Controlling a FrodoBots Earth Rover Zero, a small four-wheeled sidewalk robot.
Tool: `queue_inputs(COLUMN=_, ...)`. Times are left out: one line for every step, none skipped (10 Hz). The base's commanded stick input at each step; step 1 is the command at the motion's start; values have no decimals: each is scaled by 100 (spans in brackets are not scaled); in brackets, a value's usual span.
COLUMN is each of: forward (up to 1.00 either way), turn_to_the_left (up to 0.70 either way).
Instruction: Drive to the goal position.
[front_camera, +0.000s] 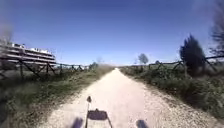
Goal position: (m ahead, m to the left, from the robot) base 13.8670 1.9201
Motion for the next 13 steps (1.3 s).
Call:
queue_inputs(forward=50, turn_to_the_left=0)
queue_inputs(forward=50, turn_to_the_left=0)
queue_inputs(forward=50, turn_to_the_left=0)
queue_inputs(forward=50, turn_to_the_left=0)
queue_inputs(forward=50, turn_to_the_left=0)
queue_inputs(forward=50, turn_to_the_left=0)
queue_inputs(forward=50, turn_to_the_left=0)
queue_inputs(forward=50, turn_to_the_left=0)
queue_inputs(forward=50, turn_to_the_left=0)
queue_inputs(forward=50, turn_to_the_left=0)
queue_inputs(forward=50, turn_to_the_left=0)
queue_inputs(forward=50, turn_to_the_left=0)
queue_inputs(forward=50, turn_to_the_left=0)
